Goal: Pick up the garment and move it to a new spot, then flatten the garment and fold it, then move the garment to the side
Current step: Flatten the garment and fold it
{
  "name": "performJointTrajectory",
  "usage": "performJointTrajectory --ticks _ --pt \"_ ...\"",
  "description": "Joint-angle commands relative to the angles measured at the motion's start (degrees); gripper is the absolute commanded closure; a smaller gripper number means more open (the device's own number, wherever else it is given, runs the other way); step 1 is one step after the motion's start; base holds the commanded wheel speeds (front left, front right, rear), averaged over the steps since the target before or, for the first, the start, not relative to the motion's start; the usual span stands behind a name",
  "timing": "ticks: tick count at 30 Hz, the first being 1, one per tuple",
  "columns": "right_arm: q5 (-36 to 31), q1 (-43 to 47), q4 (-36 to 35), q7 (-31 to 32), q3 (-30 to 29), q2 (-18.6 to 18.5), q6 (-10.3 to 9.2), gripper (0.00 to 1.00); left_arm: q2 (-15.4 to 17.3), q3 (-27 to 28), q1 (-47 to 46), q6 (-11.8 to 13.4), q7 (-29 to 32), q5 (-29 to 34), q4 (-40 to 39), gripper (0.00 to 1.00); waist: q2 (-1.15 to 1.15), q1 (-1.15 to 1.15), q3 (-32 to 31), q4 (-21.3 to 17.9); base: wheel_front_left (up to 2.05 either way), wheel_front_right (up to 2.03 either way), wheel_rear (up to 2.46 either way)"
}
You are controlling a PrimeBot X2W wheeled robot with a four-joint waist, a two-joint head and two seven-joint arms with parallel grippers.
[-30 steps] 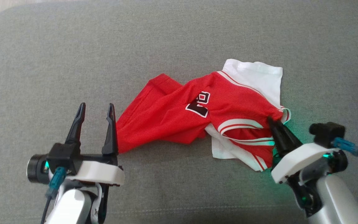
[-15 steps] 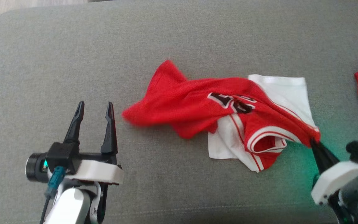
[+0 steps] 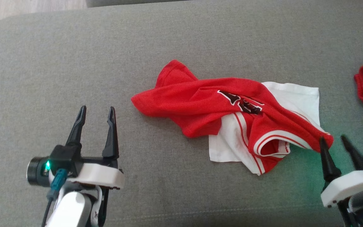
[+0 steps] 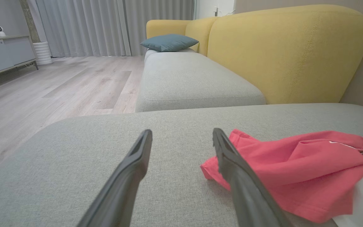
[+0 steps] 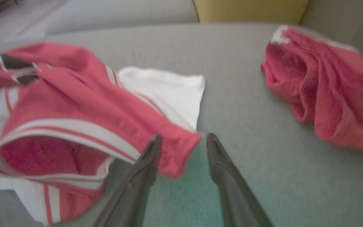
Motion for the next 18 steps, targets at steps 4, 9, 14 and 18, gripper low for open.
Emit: performJointTrajectory --ticks 4,9,14,18 --pt "-1.87 -0.64 -6.54 -7.97 -0.38 1.43 0.22 0.0 0.34 2.38 -0.89 -0.06 -0.69 0.53 -1.31 0.0 0.0 0.0 -0.64 -0.06 0.0 0.0 0.0" --pt "-2.63 -1.32 -12.6 -13.61 1.56 2.67 0.22 0.0 0.5 2.45 -0.69 0.09 -0.69 0.53 -1.4 0.0 0.0 0.0 -0.76 -0.26 0.0 0.0 0.0" --pt "-2.31 -2.13 -16.07 -14.17 5.0 3.42 0.22 0.0 0.78 2.36 -0.65 0.13 -0.68 0.55 -1.48 0.0 0.0 0.0 -0.98 -0.28 0.0 0.0 0.0" --pt "-2.2 -2.41 -16.74 -13.85 5.88 3.85 0.22 0.0 1.07 2.2 -0.55 0.34 -0.33 0.58 -1.52 0.0 0.0 0.0 -1.11 -0.13 0.0 0.0 0.0"
